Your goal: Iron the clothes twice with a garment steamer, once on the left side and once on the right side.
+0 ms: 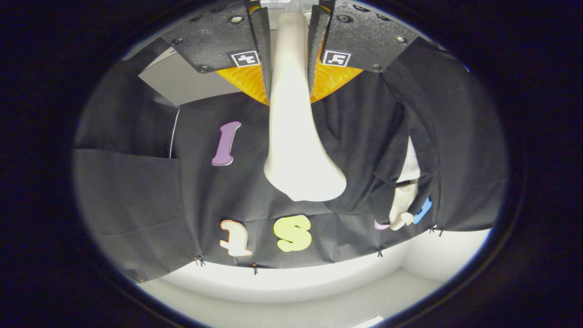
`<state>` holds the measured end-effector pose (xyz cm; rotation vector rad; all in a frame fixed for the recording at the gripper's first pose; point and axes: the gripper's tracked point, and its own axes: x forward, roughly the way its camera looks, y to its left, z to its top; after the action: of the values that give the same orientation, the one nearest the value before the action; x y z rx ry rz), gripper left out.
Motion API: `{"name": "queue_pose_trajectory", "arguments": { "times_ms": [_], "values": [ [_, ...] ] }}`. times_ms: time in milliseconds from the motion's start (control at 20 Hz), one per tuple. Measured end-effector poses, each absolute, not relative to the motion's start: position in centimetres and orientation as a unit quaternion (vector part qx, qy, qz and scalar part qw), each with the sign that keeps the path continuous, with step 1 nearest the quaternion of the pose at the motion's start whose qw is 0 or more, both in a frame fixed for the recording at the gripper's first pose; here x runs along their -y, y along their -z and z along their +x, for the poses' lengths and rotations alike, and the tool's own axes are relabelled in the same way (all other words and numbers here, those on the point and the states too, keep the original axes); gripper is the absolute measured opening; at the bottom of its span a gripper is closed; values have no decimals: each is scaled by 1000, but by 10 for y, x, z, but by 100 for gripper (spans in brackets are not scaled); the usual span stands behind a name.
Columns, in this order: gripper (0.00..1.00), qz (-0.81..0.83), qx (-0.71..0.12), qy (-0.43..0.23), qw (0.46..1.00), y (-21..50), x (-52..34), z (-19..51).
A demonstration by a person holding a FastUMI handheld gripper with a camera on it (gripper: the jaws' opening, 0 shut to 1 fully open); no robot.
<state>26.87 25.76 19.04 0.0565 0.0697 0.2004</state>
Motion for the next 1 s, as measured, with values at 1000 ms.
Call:
{"name": "queue_pose_trajectory", "arguments": {
  "times_ms": [1000],
  "values": [
    [37, -31, -3, -64, 997, -224, -414, 289]
  ]
}}
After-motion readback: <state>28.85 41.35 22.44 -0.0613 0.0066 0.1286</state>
